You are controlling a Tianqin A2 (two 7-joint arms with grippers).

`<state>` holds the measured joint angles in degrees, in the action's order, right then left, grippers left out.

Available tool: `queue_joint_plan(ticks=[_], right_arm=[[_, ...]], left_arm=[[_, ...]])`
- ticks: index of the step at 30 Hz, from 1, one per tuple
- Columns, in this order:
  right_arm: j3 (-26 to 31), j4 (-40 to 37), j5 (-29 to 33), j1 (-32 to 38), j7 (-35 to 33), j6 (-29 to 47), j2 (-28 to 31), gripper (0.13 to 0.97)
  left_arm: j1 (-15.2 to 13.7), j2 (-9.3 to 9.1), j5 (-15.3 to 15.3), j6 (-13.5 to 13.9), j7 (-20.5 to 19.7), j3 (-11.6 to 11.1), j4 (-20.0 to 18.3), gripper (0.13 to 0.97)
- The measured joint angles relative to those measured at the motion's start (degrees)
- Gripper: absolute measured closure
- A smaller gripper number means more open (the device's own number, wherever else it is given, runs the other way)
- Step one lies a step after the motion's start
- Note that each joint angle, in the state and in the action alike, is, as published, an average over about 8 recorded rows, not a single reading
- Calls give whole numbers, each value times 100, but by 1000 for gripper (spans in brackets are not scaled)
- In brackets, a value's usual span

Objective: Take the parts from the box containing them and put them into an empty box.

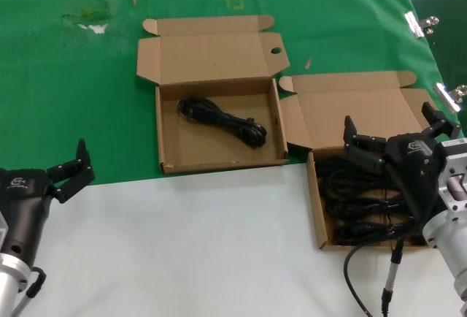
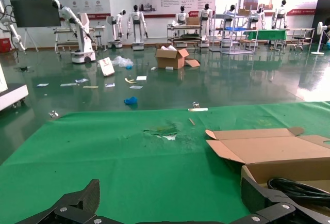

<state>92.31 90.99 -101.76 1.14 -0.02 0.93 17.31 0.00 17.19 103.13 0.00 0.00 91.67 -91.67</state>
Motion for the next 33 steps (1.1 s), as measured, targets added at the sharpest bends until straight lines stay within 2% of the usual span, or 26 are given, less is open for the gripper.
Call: queue_joint_plan(ticks=[33], right_arm=[[0,0,0,0,0,0,0,129]], left_arm=[[0,0,0,0,-1,0,0,132]])
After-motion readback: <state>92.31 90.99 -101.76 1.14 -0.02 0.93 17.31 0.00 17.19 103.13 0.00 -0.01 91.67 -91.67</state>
